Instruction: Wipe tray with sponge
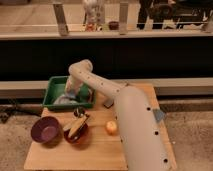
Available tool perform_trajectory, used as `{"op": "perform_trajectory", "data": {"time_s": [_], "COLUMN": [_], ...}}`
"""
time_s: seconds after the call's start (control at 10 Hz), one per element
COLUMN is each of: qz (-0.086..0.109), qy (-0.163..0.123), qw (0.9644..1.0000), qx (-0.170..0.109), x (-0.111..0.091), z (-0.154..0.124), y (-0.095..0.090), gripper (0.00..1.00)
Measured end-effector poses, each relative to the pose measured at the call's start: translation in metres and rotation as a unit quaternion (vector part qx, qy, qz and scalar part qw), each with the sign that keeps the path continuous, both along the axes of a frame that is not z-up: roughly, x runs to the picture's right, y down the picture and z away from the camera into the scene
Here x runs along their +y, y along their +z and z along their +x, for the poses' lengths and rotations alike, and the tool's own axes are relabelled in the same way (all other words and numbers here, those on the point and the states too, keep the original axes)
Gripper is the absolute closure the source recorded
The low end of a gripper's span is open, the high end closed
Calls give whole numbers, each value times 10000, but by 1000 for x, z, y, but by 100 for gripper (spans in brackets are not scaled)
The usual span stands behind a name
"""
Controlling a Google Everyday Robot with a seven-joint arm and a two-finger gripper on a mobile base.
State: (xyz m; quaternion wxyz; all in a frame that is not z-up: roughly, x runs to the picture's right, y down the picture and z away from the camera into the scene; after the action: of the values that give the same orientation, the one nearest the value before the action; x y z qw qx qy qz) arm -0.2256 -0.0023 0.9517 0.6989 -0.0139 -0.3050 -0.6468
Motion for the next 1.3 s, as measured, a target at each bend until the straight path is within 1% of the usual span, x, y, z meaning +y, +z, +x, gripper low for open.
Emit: {"op": "perform_trajectory", "data": {"time_s": [0.2, 0.3, 0.4, 0.6, 0.8, 1.0, 1.3], "qz": [-42, -47, -44, 4, 49, 112, 191], "qy": [-57, -31, 21, 138, 191, 268, 363], "qw": [10000, 10000, 10000, 9998, 9995, 9988, 9977], "qx": [-11, 4, 45, 163, 256, 401, 536], "x": [11, 12, 11, 7, 5, 1, -10], "z": [6, 11, 23, 48, 57, 74, 83], "y": [-2, -3, -3, -6, -9, -11, -9], "gripper": [96, 96, 96, 96, 96, 96, 96]}}
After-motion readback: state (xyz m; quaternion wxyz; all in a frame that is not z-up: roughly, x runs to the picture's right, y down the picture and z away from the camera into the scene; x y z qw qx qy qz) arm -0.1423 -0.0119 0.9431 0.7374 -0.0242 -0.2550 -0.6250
